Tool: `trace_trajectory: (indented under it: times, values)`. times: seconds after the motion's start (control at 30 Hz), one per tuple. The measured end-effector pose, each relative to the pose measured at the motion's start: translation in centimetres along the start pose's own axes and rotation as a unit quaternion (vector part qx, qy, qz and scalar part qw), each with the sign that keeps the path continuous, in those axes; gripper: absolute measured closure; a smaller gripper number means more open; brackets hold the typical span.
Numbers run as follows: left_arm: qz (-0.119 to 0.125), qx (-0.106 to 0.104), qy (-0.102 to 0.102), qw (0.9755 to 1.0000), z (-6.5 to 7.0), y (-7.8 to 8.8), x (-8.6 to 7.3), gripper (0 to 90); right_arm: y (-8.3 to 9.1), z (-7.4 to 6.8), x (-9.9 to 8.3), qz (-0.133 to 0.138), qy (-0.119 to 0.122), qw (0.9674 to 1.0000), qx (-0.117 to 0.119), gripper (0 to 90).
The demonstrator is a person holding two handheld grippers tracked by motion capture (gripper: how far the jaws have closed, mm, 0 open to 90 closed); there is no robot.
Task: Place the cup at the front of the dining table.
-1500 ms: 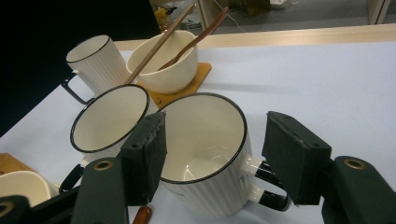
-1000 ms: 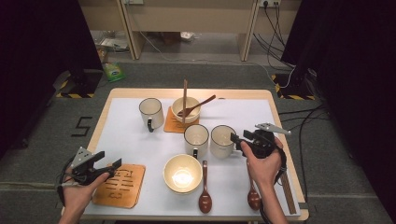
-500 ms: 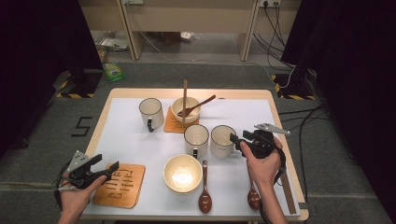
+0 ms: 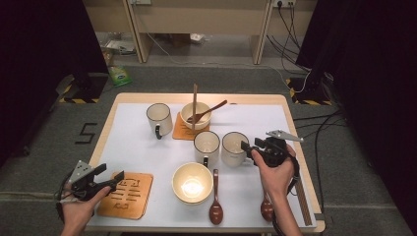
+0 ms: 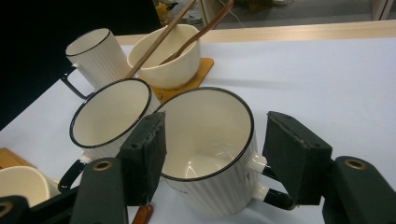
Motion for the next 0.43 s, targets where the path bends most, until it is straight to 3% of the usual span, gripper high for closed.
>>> trace_trajectory:
  times: [0.43]
  values:
    - [0.010,0.001,0.006,0.9999,-0.08,0.26,-0.56,18.8,-0.11,-0.09,-0.10,-0.002,0.001,1.0000,0.002,38.8]
Point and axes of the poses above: each handheld gripper's, and its own axes: y roughly backward along the jaws, x roughly out of its top, z roughly to its right, the point moved 9 cm from there along -y, roughly forward along the jaws, and after that the axes turned 5 degrees about y, right-handed, at the moved point
